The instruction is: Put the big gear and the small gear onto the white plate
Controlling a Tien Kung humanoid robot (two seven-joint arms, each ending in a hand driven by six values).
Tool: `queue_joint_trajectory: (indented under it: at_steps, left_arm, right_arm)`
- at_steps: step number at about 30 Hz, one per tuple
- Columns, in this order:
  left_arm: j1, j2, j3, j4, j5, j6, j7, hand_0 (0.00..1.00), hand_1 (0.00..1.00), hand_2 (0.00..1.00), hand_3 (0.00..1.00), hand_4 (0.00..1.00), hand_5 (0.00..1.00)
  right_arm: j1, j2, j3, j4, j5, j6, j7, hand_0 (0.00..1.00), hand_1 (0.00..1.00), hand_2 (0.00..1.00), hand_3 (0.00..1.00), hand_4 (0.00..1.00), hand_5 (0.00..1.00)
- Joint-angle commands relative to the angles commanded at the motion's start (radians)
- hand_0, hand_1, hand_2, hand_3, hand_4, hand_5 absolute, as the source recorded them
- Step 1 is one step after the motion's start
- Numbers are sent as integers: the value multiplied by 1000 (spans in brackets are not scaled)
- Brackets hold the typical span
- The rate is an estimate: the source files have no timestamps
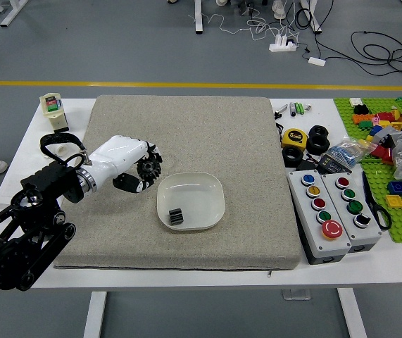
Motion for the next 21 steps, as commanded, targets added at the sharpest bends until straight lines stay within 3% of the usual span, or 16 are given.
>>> queue_joint_trajectory:
  at_steps: [5, 10, 11, 16, 17, 21]
  left_arm:
    - [-16, -11, 82, -60, 0, 20, 1, 298, 376, 428, 523, 84, 2]
    - [-40, -33, 141, -38, 0, 37, 3, 298, 376, 428, 523, 84, 2]
    - [-46, -40, 153, -27, 0, 44, 5, 320, 419, 487, 555, 531, 50]
    - [-80, -65, 203, 32, 0, 86, 20, 320, 419, 487, 555, 531, 50]
    - [-85, -69, 208, 43, 0, 94, 22, 387, 518, 560, 607, 913, 229]
    - [-107, -89, 224, 91, 0, 103, 36, 387, 518, 560, 607, 913, 229]
  right_arm:
    - [1, -1, -6, 0, 7, 0, 0, 662, 674, 752, 568, 761, 614]
    - [4, -1, -9, 0, 12, 0, 0, 662, 674, 752, 568, 761, 614]
    - [5, -2, -11, 0, 14, 0, 1, 662, 674, 753, 568, 761, 614]
    - [10, -3, -15, 0, 20, 0, 2, 662, 674, 753, 568, 761, 614]
    - [11, -3, -15, 0, 20, 0, 2, 662, 674, 753, 567, 762, 614]
    - [14, -5, -18, 0, 19, 1, 2, 662, 674, 753, 567, 762, 614]
